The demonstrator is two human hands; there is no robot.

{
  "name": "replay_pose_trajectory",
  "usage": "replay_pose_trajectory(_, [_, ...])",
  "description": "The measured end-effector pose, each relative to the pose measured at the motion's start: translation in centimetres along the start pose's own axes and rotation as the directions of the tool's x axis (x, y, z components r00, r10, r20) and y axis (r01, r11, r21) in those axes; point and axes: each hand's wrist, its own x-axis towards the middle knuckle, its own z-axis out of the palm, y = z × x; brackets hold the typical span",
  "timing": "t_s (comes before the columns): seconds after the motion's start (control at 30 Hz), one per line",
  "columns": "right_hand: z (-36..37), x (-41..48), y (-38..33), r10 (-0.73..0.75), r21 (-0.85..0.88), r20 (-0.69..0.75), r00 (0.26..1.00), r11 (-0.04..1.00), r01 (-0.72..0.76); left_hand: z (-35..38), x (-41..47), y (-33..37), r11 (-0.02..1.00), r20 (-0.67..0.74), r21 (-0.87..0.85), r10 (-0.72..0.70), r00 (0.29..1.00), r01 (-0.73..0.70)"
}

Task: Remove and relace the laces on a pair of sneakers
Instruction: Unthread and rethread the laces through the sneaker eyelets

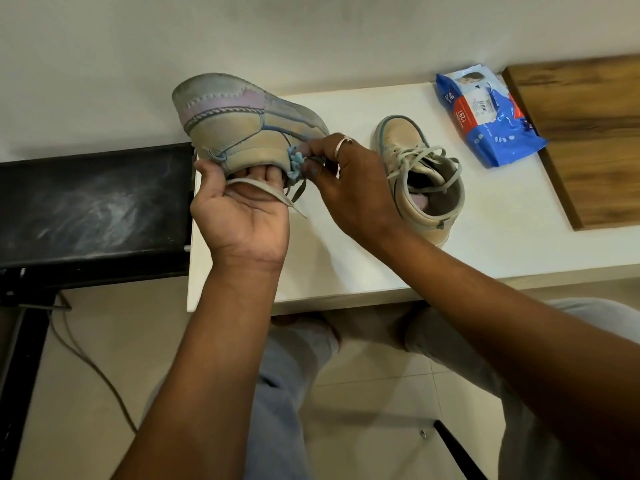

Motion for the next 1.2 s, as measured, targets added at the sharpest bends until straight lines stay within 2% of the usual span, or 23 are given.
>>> replay_pose_trajectory(0.1, [-0.2,0.2,-0.5,0.034,0.03,0.01,0.999,0.999,-0.034,0.1,-0.1,-0.1,1.0,0.001,-0.008,-0.003,1.0,0.003])
replay_pose_trajectory(0.23, [-0.2,0.6,-2.2,-0.115,0.052,0.03,0.993,0.992,0.113,0.1,0.0,-0.2,0.999,0.013,0.046,0.011,1.0,-0.012])
replay_pose_trajectory(0.4, [-0.1,0.7,-0.6,0.051,-0.008,-0.013,0.999,0.999,-0.052,0.2,-0.4,-0.5,1.0,-0.008,0.022,0.01,1.0,-0.01])
replay_pose_trajectory(0.6, [-0.3,1.1,-3.2,-0.107,0.068,0.019,0.994,0.992,0.105,0.3,-0.7,-0.8,0.994,0.03,0.105,-0.026,0.999,0.023])
replay_pose_trajectory(0.77, [-0.5,1.2,-1.7,0.013,0.0,-0.04,0.999,1.0,-0.013,0.2,-0.7,-0.9,0.997,0.014,0.078,-0.026,1.0,0.025])
replay_pose_trajectory(0.93, [-0.3,1.0,-3.5,-0.146,0.047,0.045,0.988,0.988,0.144,0.4,-1.1,-1.0,0.992,0.047,0.118,-0.051,0.998,0.045])
replay_pose_trajectory(1.1, [-0.7,1.6,-2.7,-0.081,-0.036,-0.058,0.995,0.996,0.079,0.7,-1.3,-1.3,0.99,0.03,0.138,-0.041,0.999,0.036])
replay_pose_trajectory(1.2, [-0.5,0.9,-3.8,-0.189,-0.092,0.012,0.982,0.978,0.19,0.9,-1.7,-1.4,0.988,0.028,0.147,-0.051,0.998,0.047])
